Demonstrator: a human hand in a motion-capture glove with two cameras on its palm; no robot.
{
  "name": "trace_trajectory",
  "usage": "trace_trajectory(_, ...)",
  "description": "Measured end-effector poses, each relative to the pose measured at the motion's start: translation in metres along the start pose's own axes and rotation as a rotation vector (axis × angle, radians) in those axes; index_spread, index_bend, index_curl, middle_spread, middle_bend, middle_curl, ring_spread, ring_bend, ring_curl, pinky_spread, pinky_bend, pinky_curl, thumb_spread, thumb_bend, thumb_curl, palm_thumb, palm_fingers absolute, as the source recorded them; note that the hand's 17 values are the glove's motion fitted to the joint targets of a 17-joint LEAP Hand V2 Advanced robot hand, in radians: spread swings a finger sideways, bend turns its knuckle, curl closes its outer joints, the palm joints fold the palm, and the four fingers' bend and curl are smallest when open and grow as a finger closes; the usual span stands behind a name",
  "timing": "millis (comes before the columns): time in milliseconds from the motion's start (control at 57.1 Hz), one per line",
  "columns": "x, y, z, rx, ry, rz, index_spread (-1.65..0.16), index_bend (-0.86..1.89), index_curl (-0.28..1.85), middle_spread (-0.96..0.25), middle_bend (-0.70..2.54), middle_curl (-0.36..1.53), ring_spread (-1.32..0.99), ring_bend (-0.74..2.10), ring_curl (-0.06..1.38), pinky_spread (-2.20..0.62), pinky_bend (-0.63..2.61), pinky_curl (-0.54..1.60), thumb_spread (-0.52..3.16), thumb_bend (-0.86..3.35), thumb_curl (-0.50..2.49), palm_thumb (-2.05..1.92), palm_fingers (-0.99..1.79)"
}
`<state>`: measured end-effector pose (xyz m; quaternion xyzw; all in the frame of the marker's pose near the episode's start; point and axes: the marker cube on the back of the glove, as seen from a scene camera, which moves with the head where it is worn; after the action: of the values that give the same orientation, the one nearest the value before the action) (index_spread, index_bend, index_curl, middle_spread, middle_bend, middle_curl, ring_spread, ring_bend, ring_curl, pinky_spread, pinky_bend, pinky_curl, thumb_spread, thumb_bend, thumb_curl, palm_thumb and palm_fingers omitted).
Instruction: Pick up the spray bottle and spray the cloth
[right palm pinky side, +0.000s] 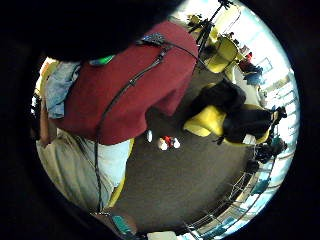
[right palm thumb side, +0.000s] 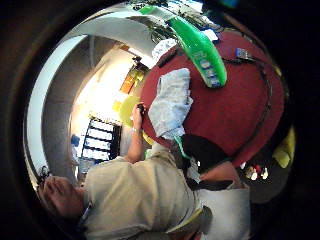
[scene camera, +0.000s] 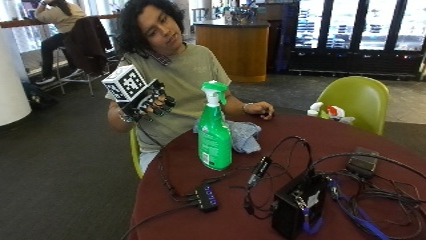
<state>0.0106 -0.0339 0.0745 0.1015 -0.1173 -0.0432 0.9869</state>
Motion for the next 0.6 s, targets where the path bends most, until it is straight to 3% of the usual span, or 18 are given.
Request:
trace_trajectory(193,-0.012,-0.037,0.009,0.021,-0.176,0.031,-0.4,0.14,0.3,-0.04,0.18,0.33,-0.09,0.25,0.32,0.22,0.27,0.35,1.07,-0.01,0.4,0.62,0.31)
trace_trajectory(473,-0.046,-0.125,0.038,0.234,-0.713,0.088,-0.32,0.12,0.25,0.03,0.2,0.33,-0.05,0.36,0.34,0.21,0.3,0.36,1.06,-0.01,0.41,0.73,0.4)
trace_trajectory(595,-0.054,-0.162,0.047,0.303,-0.762,0.163,-0.28,0.12,0.24,0.05,0.21,0.34,-0.03,0.37,0.35,0.19,0.29,0.36,1.02,-0.02,0.42,0.76,0.37)
